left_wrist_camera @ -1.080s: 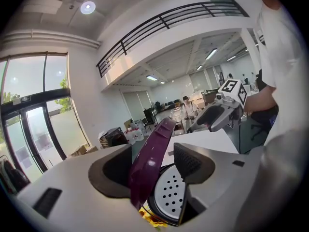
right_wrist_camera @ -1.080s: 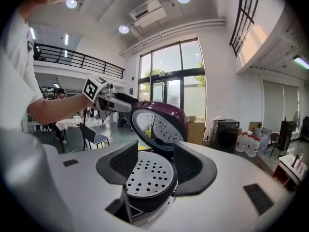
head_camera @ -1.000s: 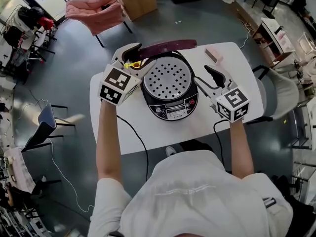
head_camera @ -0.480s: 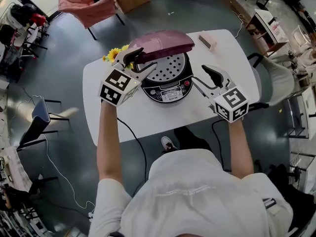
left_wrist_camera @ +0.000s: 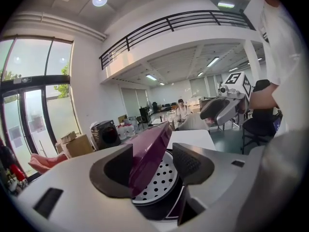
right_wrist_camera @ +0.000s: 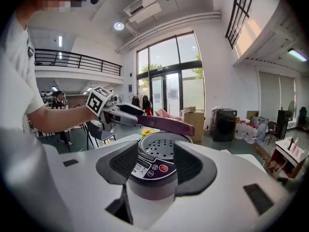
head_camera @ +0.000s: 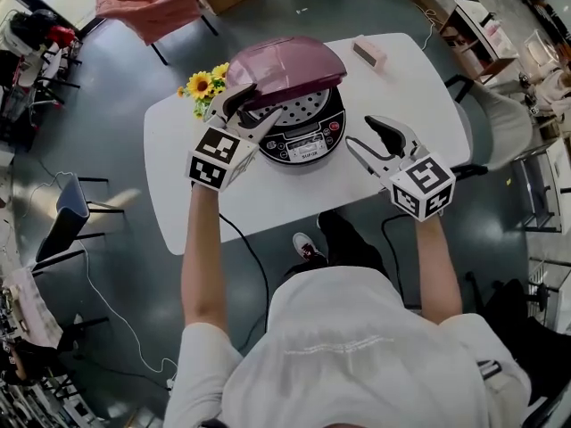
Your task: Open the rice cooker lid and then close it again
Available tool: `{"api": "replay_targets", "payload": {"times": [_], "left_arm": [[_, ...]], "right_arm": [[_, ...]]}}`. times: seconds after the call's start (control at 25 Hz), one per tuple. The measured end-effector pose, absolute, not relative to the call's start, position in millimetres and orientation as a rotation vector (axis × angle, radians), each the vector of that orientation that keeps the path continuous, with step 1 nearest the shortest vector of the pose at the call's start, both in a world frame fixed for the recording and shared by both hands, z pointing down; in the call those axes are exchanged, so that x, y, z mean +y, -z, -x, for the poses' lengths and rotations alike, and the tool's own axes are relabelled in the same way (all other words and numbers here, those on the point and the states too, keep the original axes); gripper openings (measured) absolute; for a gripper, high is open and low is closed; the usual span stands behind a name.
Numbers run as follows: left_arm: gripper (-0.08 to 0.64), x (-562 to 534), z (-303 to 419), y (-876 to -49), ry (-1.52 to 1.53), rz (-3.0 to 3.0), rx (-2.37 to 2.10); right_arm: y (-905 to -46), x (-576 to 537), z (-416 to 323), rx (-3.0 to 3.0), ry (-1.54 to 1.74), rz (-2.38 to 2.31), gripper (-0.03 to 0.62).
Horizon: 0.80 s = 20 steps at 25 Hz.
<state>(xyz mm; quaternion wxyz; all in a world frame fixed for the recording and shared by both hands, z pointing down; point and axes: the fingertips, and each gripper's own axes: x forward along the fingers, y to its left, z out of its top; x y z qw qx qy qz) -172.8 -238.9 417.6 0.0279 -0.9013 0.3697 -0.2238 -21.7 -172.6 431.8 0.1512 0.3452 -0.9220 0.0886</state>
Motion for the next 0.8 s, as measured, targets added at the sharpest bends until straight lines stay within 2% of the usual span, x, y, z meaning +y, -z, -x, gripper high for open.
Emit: {"api": "replay_targets", "payload": {"times": [0.68,0.8], "left_arm": [[0.187,-220,172,-466,0.725,2.927,1.135],[0.134,-220,175,-473,0.734,2.949,1.146]], "right_arm": [[-440,-169,37,-2.655,-0.255,-0.925,0.221],[-442,-172,41,-2.648,-0.233,-0.908,0.221]]}}
